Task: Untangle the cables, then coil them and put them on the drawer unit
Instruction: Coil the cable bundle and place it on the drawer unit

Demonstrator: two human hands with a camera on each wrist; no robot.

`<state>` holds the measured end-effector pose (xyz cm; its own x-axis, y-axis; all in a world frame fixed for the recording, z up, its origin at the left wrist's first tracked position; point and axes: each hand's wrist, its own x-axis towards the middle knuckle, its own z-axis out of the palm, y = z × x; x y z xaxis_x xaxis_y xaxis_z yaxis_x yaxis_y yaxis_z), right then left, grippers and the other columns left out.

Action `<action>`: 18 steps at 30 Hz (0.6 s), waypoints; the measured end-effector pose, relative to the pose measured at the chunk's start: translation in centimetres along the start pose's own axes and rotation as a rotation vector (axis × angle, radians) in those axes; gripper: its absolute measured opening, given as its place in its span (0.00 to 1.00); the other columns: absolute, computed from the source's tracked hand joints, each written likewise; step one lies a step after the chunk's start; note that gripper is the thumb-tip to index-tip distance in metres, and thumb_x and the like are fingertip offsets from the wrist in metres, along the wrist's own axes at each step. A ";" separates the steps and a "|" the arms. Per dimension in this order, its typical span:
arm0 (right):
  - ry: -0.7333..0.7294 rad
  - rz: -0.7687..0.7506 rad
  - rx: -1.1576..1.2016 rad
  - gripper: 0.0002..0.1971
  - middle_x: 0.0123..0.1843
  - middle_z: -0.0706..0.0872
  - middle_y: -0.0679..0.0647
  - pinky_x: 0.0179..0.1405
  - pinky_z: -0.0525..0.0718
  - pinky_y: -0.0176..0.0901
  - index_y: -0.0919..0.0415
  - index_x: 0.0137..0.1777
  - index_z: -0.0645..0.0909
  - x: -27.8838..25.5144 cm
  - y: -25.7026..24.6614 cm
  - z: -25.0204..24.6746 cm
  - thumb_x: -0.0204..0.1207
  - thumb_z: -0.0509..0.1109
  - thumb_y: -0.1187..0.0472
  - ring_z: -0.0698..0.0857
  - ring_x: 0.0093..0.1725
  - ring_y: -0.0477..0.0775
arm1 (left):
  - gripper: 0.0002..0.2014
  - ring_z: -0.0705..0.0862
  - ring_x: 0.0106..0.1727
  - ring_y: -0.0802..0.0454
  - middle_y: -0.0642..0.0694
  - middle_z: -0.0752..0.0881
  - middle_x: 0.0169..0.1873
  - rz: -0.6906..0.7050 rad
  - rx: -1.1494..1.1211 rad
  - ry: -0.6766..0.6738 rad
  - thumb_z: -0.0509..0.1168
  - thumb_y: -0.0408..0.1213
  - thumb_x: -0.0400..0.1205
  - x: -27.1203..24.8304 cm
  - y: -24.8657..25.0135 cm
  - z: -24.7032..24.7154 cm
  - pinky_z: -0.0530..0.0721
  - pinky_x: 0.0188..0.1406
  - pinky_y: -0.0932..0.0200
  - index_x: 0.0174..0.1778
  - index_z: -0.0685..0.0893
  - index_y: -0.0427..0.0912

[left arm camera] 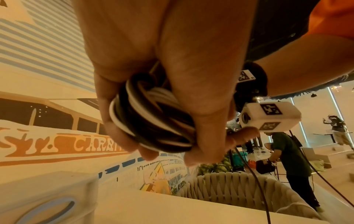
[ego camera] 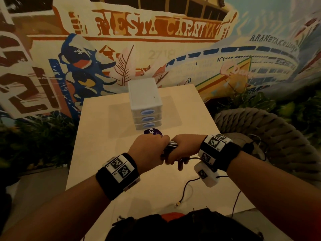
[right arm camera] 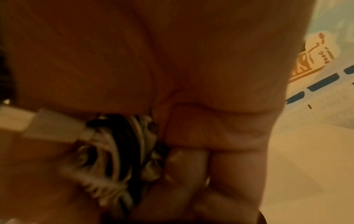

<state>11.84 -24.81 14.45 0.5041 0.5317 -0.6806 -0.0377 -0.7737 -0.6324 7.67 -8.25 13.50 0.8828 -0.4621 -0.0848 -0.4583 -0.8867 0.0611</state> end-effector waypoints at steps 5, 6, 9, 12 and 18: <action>-0.158 0.025 0.077 0.12 0.49 0.92 0.53 0.54 0.91 0.52 0.56 0.56 0.88 -0.1 0.1 -0.1 0.75 0.81 0.56 0.94 0.49 0.58 | 0.17 0.87 0.43 0.52 0.52 0.88 0.45 0.055 0.045 -0.060 0.72 0.53 0.79 0.2 0.4 -0.4 0.86 0.42 0.56 0.59 0.82 0.50; -0.176 0.044 0.072 0.11 0.51 0.92 0.55 0.57 0.90 0.54 0.57 0.56 0.89 0.1 0.0 0.0 0.75 0.80 0.58 0.94 0.49 0.59 | 0.16 0.87 0.43 0.52 0.52 0.88 0.45 0.070 0.056 -0.082 0.73 0.51 0.80 0.3 0.6 -0.5 0.85 0.42 0.58 0.59 0.82 0.50; -0.186 0.108 0.040 0.05 0.49 0.92 0.56 0.59 0.90 0.56 0.58 0.51 0.89 0.9 -0.1 0.7 0.77 0.78 0.65 0.93 0.50 0.60 | 0.14 0.87 0.47 0.50 0.51 0.88 0.48 0.099 0.095 -0.160 0.72 0.44 0.81 0.4 1.2 -0.7 0.81 0.44 0.59 0.61 0.83 0.47; -0.171 0.121 0.069 0.03 0.46 0.91 0.55 0.57 0.90 0.54 0.59 0.50 0.87 1.4 0.1 1.0 0.80 0.74 0.67 0.92 0.50 0.61 | 0.12 0.87 0.47 0.49 0.50 0.88 0.46 0.091 0.123 -0.205 0.73 0.42 0.80 0.3 1.2 -0.9 0.85 0.46 0.56 0.59 0.85 0.47; -0.126 0.187 0.060 0.09 0.51 0.91 0.56 0.56 0.90 0.51 0.63 0.56 0.87 1.9 -0.2 1.5 0.79 0.76 0.59 0.93 0.51 0.57 | 0.10 0.88 0.42 0.48 0.50 0.88 0.41 0.068 0.080 -0.216 0.73 0.46 0.80 0.8 1.3 -0.4 0.90 0.45 0.50 0.53 0.86 0.47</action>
<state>11.53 -23.09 12.70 0.3717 0.4223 -0.8268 -0.1733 -0.8433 -0.5087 7.82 -9.71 13.95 0.8107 -0.5057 -0.2949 -0.5304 -0.8477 -0.0045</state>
